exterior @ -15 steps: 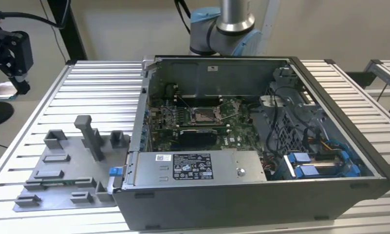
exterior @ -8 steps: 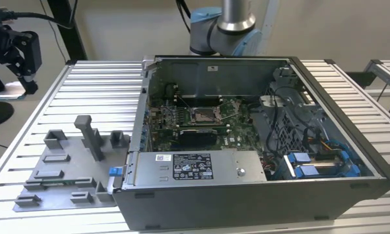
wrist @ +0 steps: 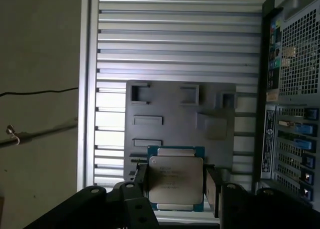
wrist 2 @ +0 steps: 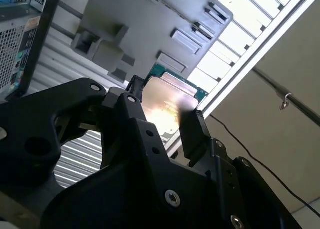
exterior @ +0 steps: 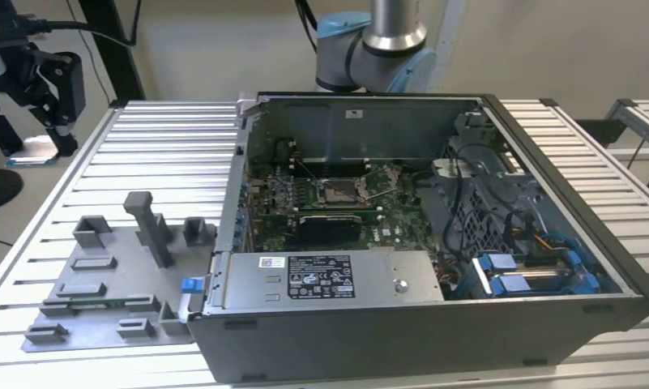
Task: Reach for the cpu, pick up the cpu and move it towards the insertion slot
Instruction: 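Pick up the cpu and move it towards the insertion slot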
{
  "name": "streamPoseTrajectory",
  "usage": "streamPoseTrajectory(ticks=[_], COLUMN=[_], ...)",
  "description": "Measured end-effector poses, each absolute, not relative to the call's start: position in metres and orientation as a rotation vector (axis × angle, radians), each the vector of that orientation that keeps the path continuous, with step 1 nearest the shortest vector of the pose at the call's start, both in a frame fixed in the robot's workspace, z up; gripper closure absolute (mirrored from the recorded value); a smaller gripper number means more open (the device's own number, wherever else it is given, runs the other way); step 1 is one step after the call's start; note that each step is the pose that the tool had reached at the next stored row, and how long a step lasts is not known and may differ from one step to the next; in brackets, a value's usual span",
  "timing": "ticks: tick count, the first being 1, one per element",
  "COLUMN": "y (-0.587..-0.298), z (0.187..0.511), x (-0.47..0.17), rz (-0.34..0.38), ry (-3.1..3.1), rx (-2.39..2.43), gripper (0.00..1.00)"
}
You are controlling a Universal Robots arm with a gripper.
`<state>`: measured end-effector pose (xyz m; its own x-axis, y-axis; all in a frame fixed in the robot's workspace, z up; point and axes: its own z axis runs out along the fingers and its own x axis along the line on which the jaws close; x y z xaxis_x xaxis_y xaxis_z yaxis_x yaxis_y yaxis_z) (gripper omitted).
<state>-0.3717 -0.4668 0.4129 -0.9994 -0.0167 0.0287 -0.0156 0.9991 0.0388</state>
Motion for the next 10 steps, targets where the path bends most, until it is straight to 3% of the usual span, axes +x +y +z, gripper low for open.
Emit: streamPoseTrajectory(ticks=[10], y=[-0.467], z=[0.413], x=[-0.352], rz=[-0.06], ry=[-3.11], rx=[0.025], gripper=[1.0])
